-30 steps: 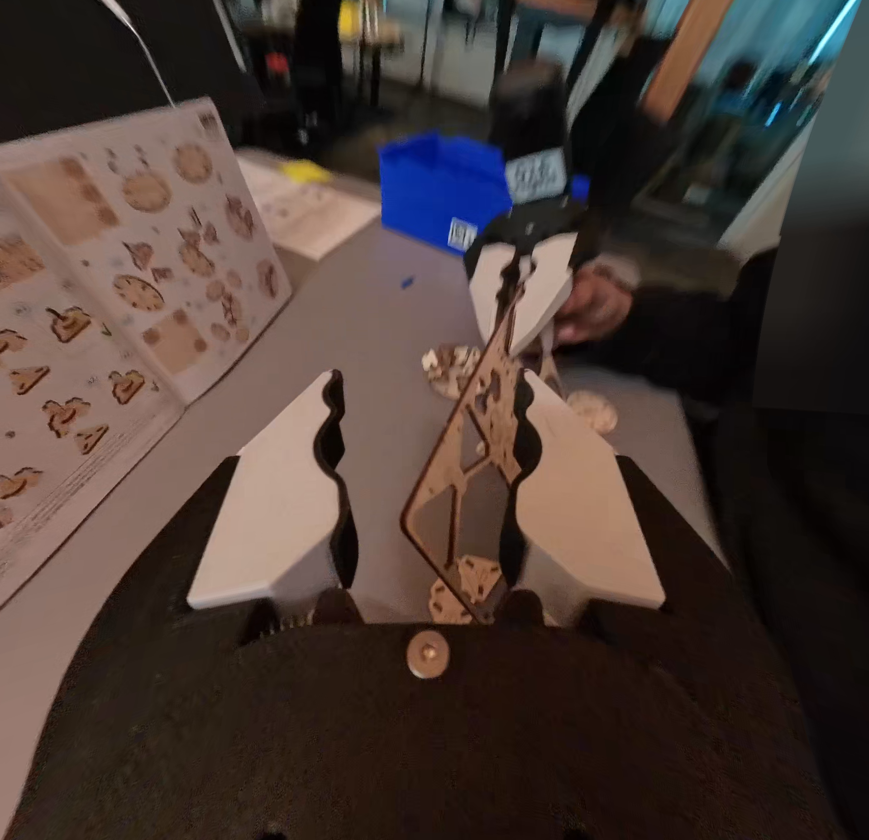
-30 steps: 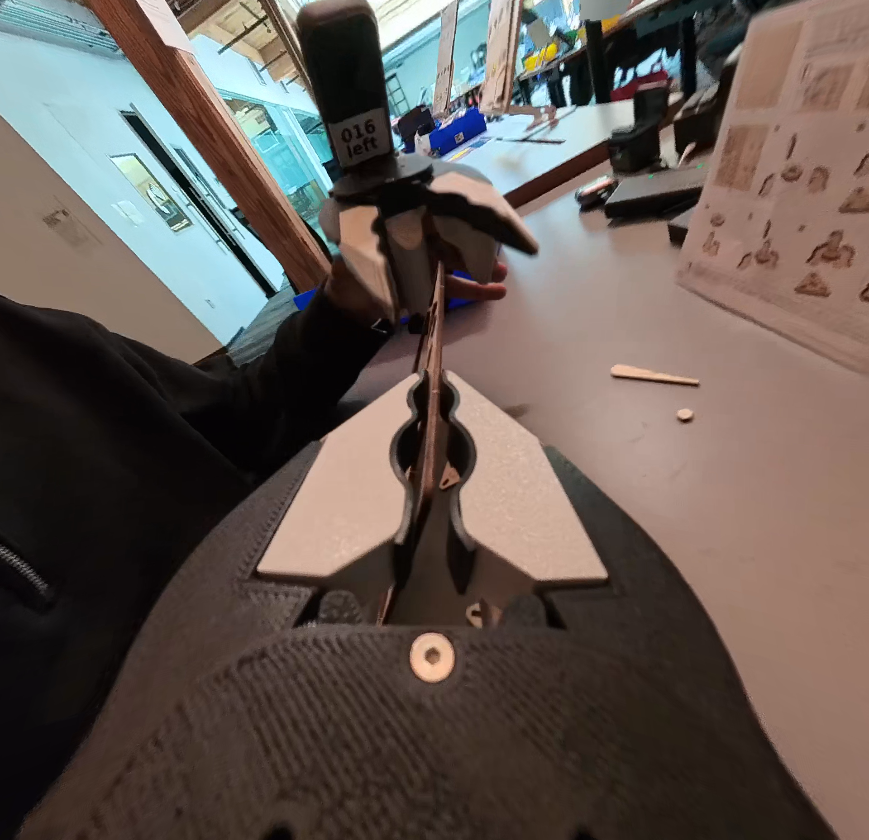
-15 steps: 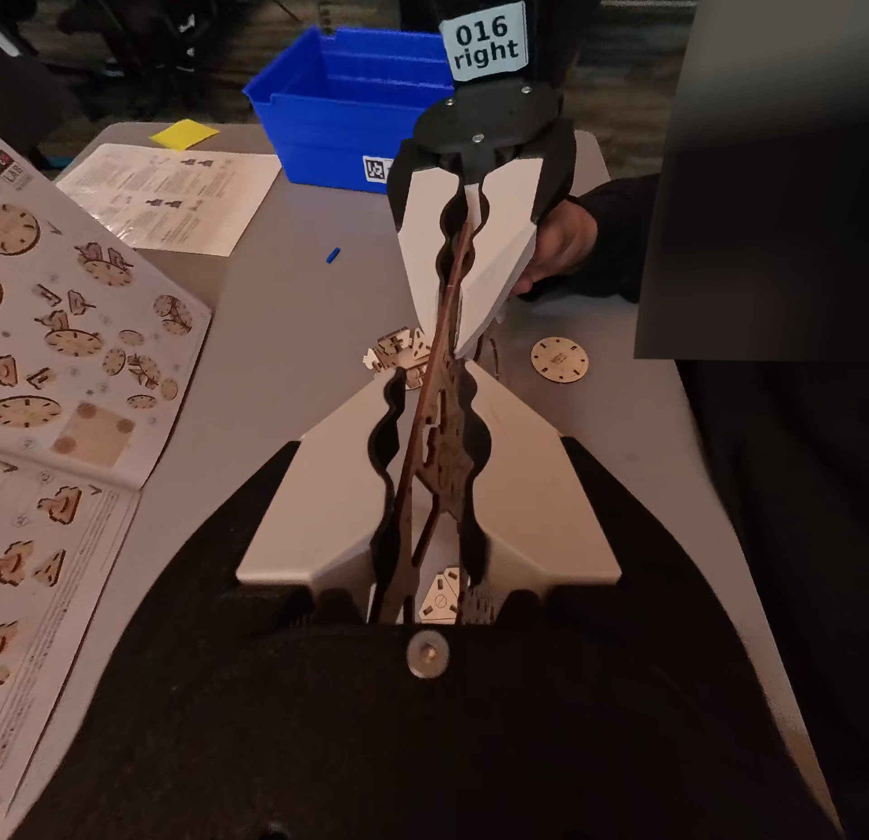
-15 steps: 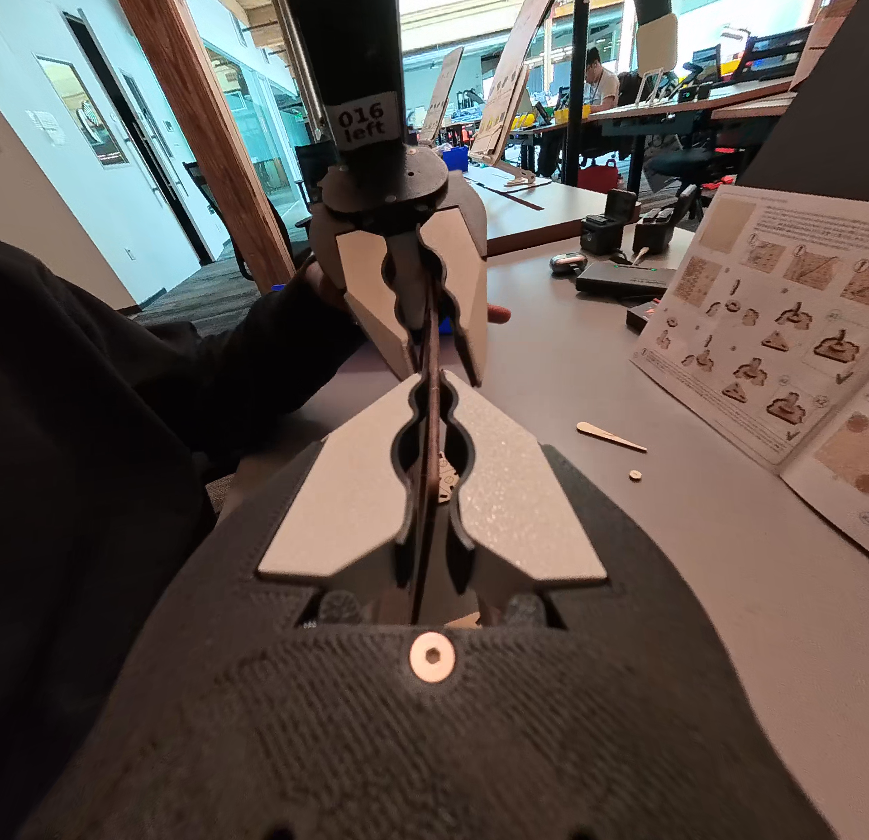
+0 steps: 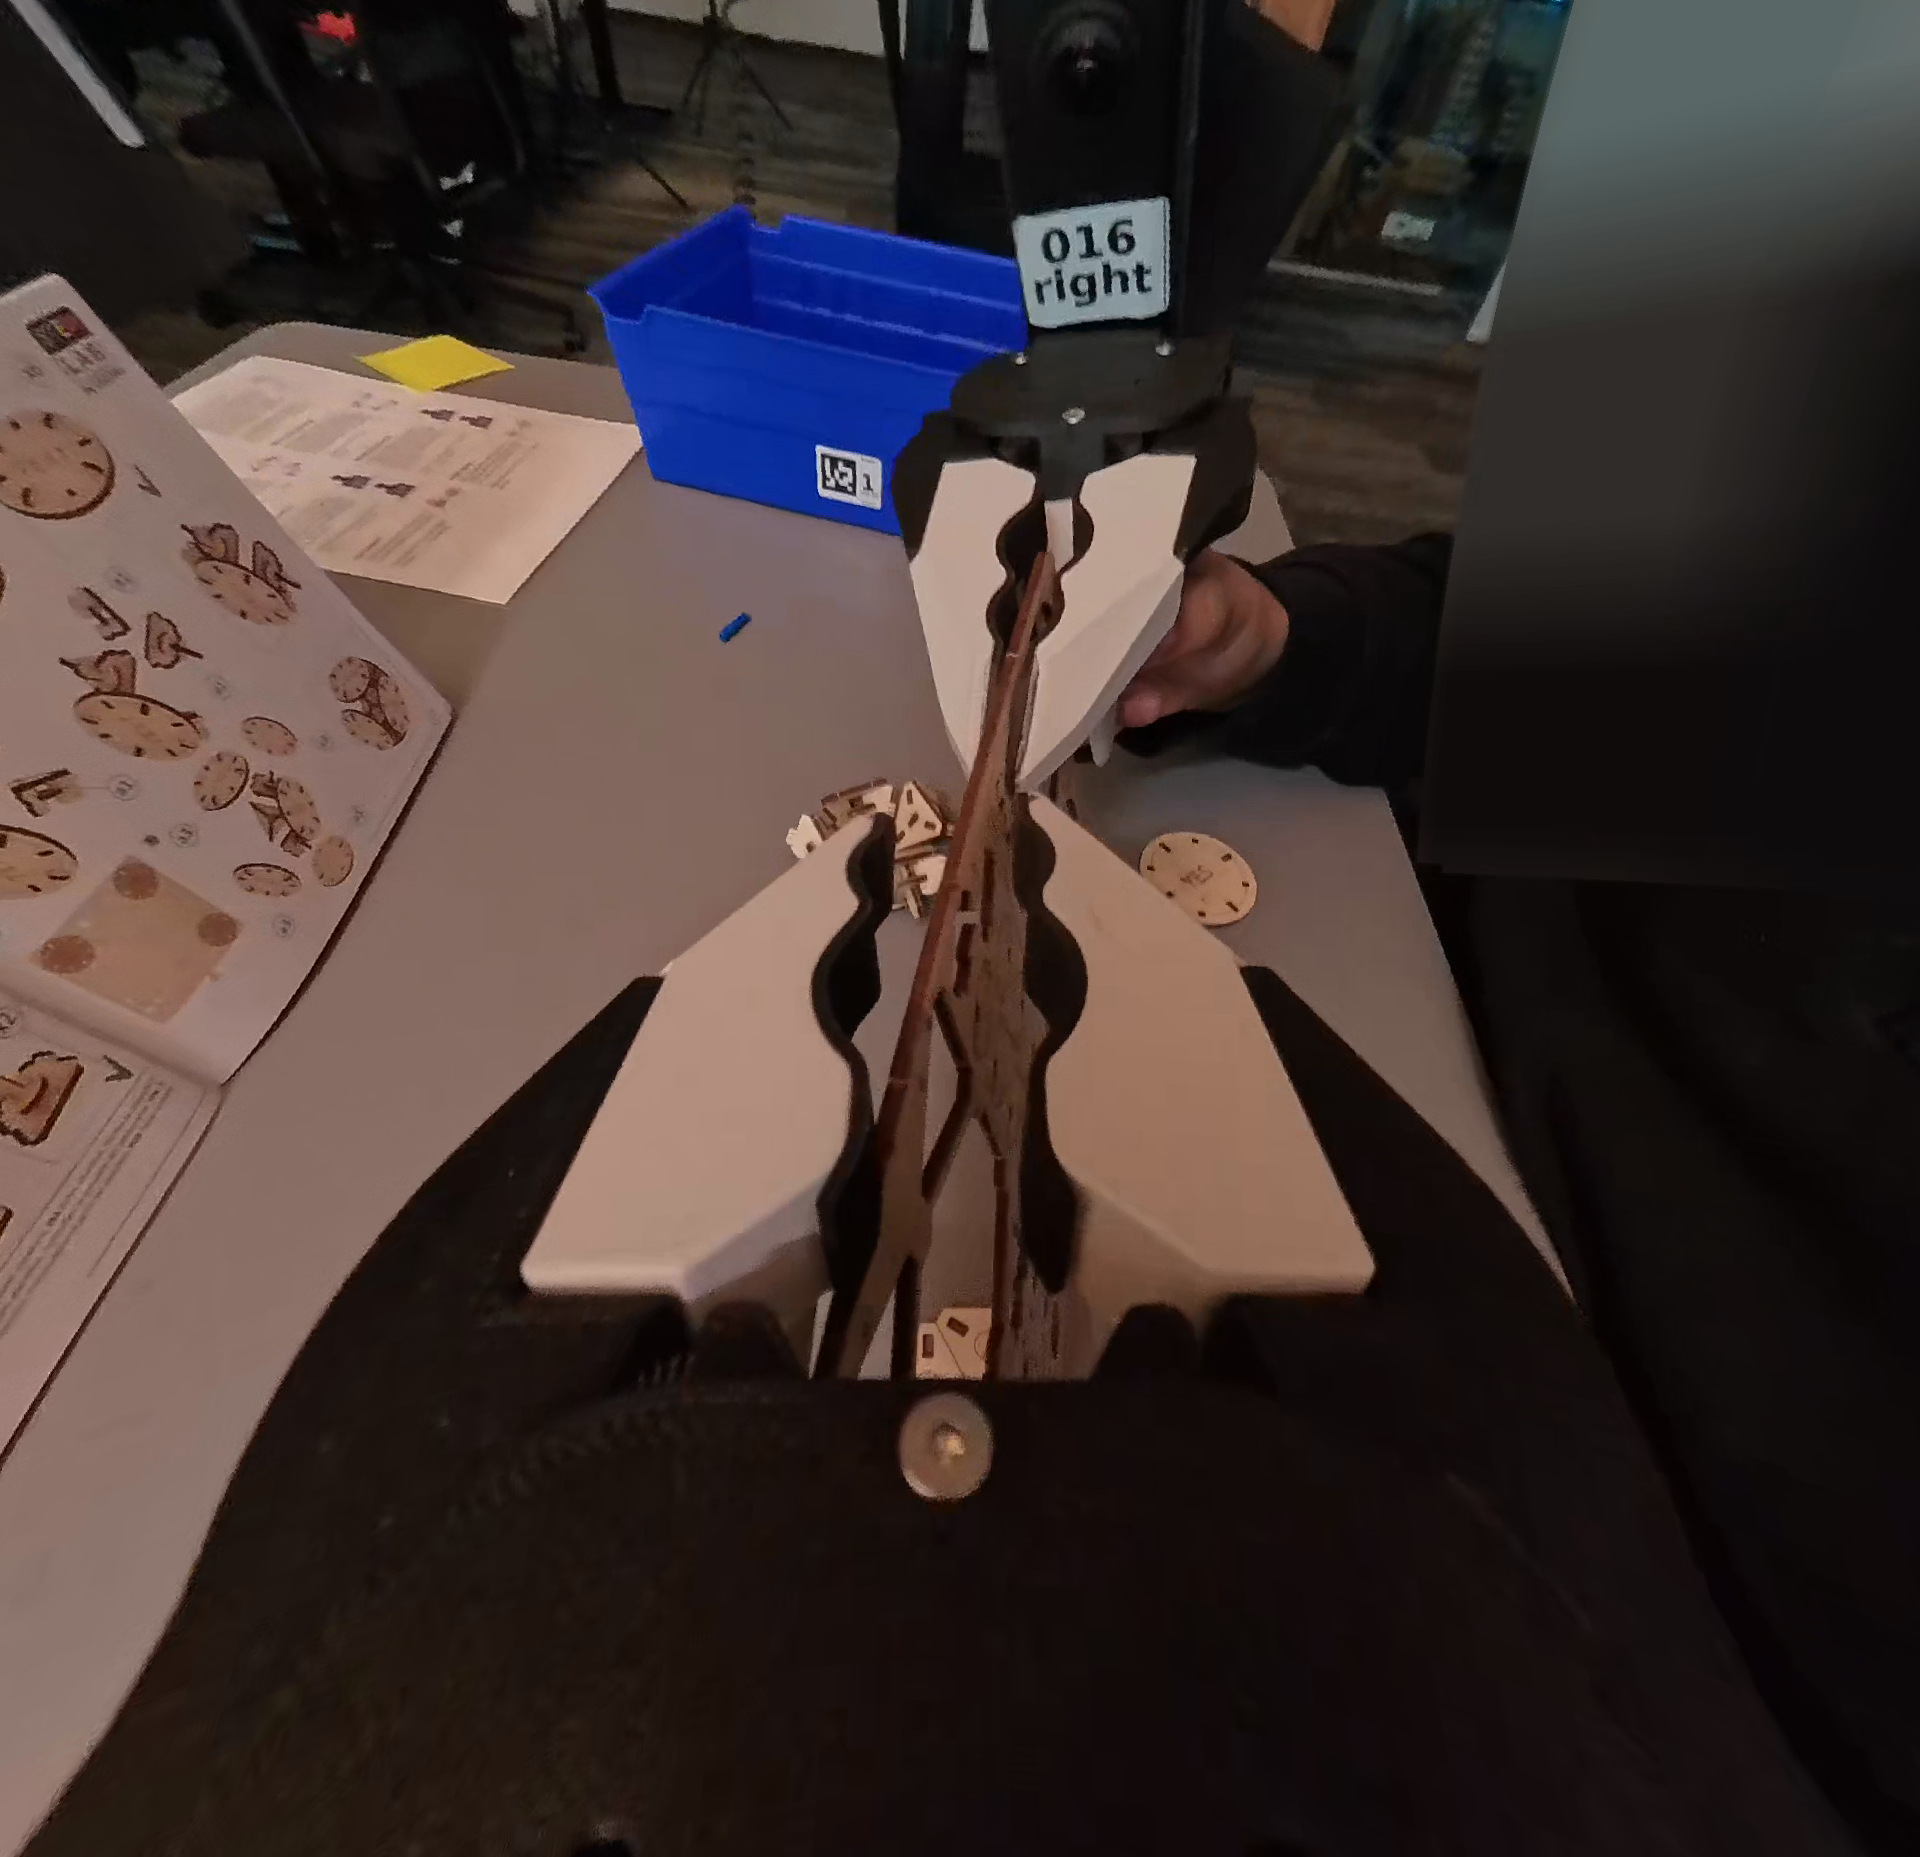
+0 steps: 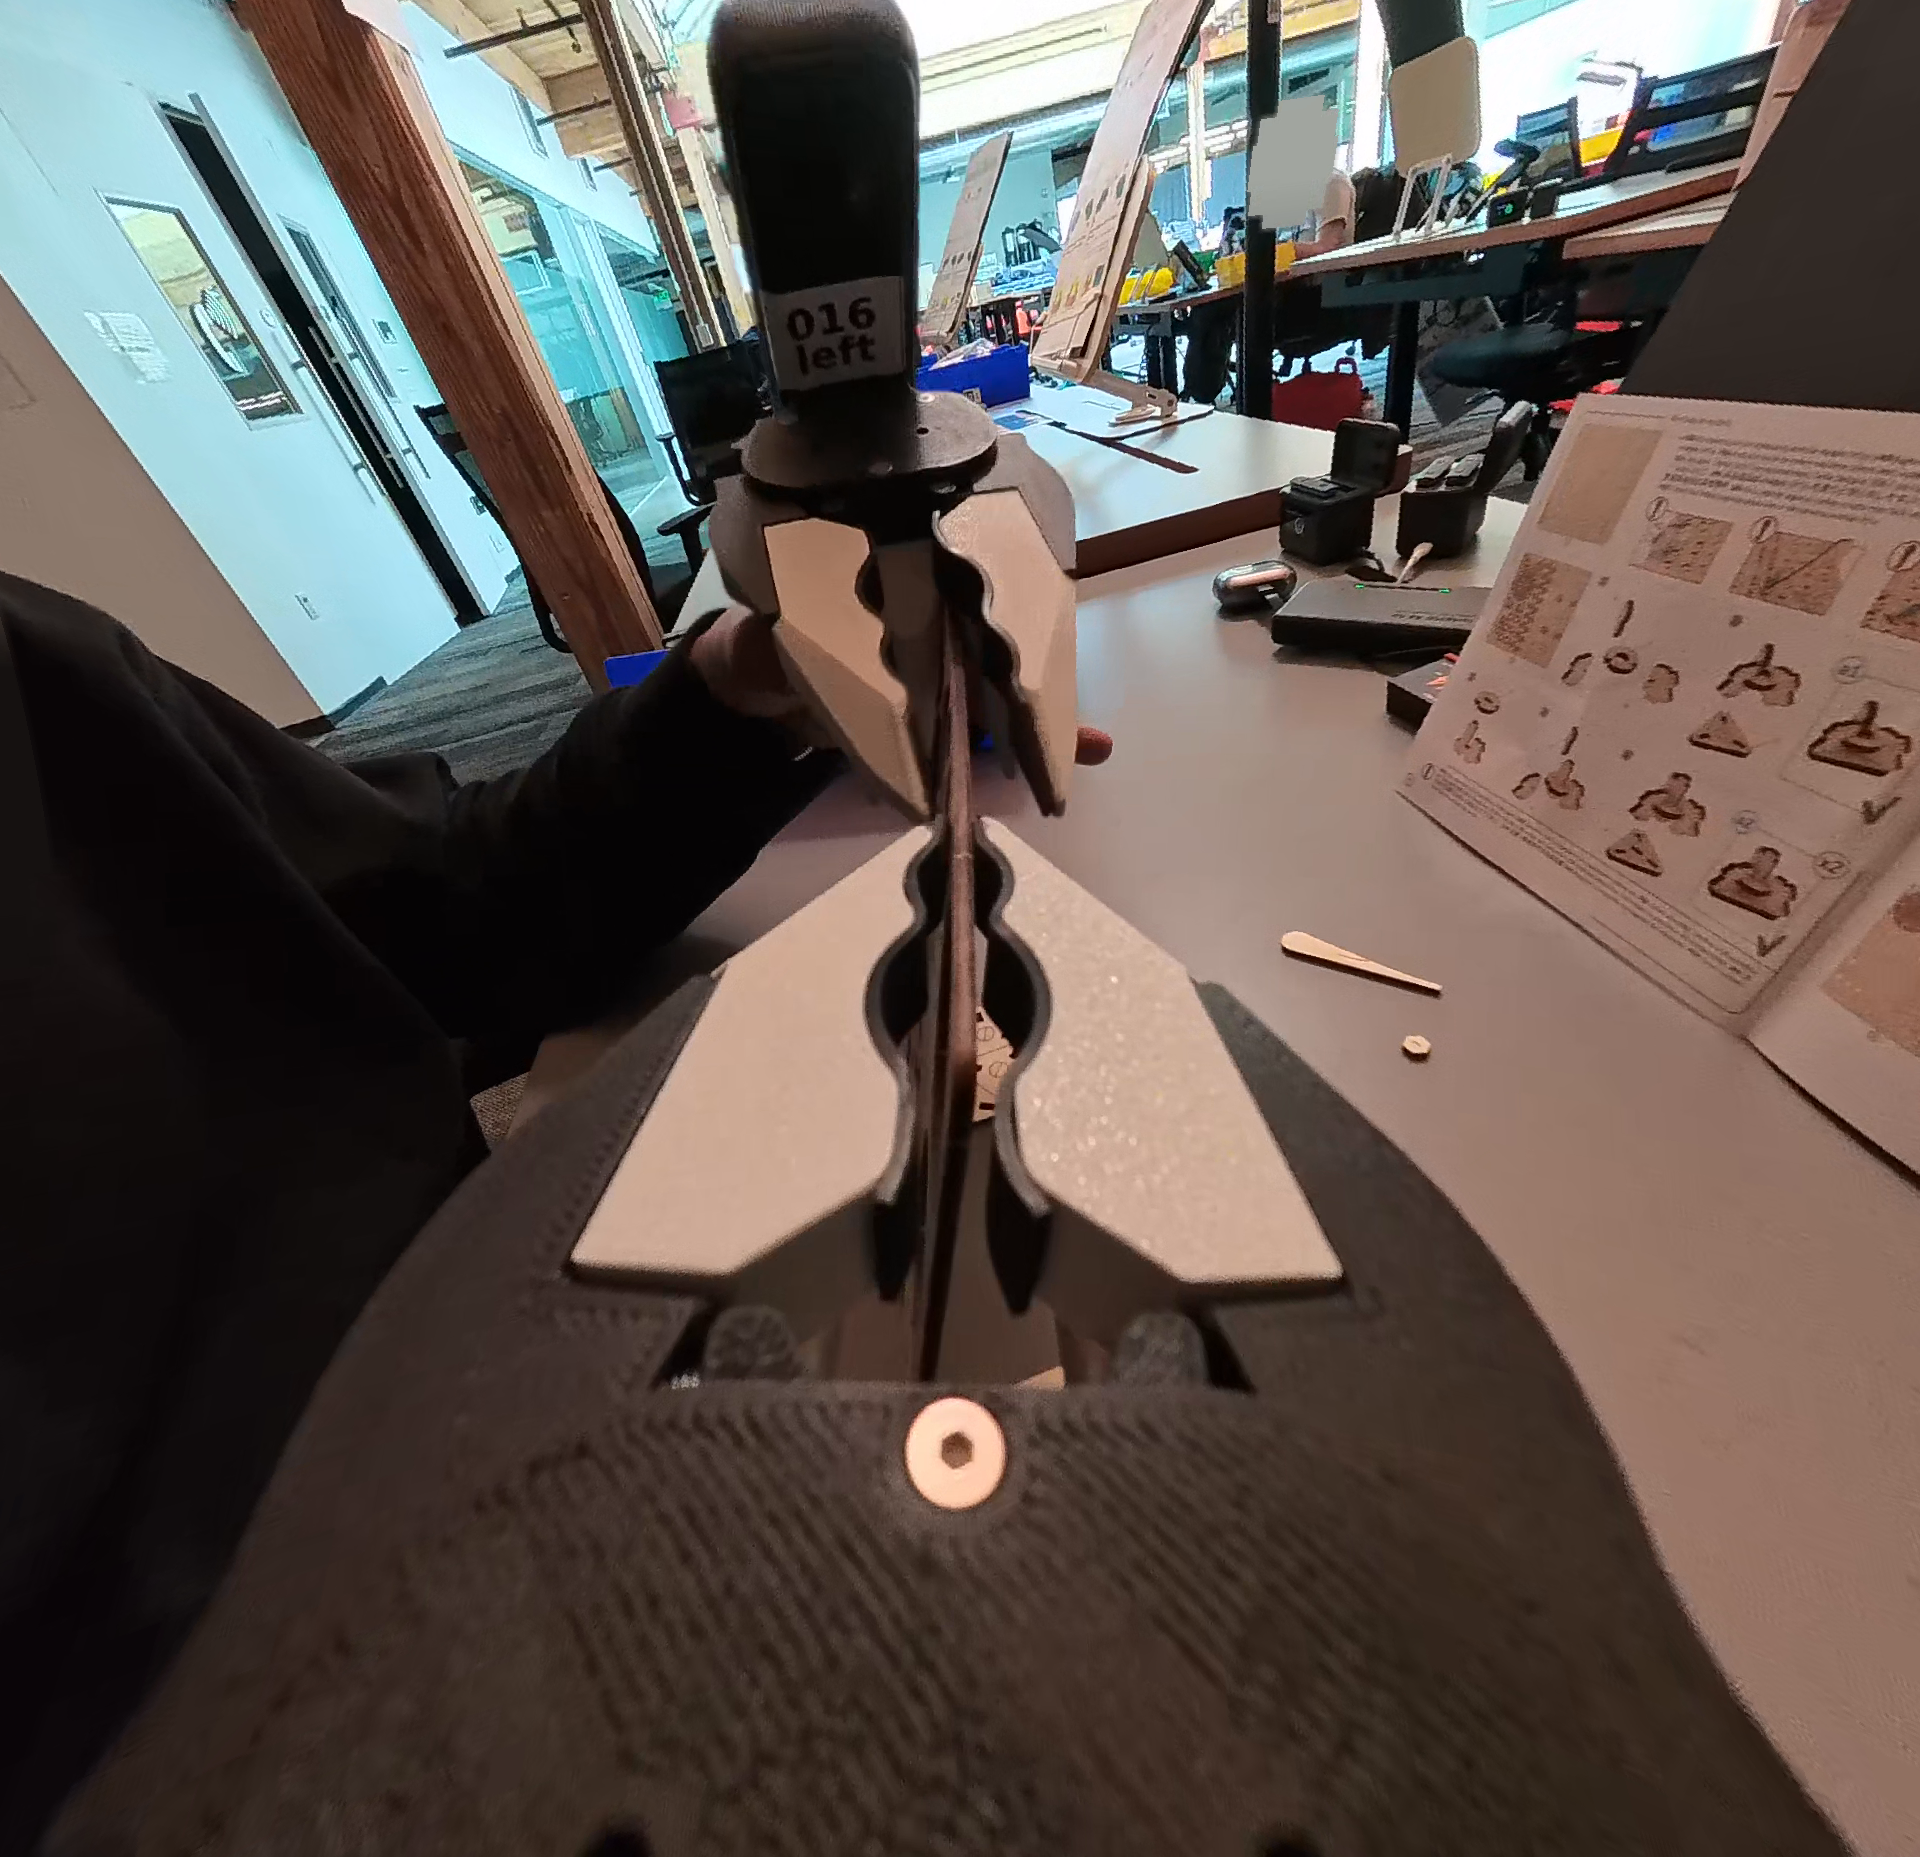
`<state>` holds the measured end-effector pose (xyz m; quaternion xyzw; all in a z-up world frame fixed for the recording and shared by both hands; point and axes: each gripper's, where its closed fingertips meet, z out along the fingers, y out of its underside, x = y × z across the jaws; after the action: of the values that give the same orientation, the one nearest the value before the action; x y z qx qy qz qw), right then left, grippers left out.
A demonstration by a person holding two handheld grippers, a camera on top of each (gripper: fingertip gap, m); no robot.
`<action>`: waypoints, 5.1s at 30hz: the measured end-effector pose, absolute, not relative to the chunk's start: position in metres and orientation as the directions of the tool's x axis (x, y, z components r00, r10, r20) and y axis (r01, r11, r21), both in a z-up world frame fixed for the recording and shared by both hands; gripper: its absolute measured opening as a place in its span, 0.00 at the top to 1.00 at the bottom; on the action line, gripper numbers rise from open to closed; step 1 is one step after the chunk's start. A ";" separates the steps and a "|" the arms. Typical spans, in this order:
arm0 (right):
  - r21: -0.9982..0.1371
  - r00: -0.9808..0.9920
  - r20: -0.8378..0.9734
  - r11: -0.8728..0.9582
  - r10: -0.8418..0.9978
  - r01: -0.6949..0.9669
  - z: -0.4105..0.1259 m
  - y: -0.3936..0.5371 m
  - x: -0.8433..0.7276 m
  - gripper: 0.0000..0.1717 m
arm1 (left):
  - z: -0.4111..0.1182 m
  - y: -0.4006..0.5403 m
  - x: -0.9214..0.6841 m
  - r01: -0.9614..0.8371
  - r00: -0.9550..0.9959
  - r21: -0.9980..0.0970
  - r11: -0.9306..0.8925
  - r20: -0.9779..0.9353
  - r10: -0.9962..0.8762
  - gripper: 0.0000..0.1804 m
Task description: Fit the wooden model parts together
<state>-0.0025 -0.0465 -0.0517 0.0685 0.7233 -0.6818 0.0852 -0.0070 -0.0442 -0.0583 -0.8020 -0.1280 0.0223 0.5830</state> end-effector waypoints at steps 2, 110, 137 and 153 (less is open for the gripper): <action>-0.974 -0.976 -0.219 0.060 -0.013 0.218 -0.052 -0.047 -0.003 1.00 | -0.057 -0.045 -0.009 0.185 0.963 -0.945 -0.269 0.120 0.241 0.89; -0.817 -0.835 -0.550 0.228 -0.030 0.530 -0.096 -0.049 -0.010 0.98 | -0.068 -0.056 -0.020 0.239 0.926 -0.951 -0.198 0.162 0.340 0.97; -0.728 -0.670 -0.680 0.163 -0.298 0.666 -0.063 -0.038 0.007 0.83 | -0.057 -0.043 0.026 0.102 0.993 -0.971 -0.215 0.086 0.082 0.97; -0.795 -0.759 -0.603 0.106 -0.245 0.597 -0.055 -0.030 -0.004 0.80 | -0.062 -0.042 0.018 0.155 0.983 -0.959 -0.235 0.126 0.132 0.97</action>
<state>-0.0038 -0.0298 -0.0554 0.1310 0.6707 -0.6555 0.3212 0.0185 -0.0424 -0.0616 -0.7859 -0.0912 -0.0094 0.6115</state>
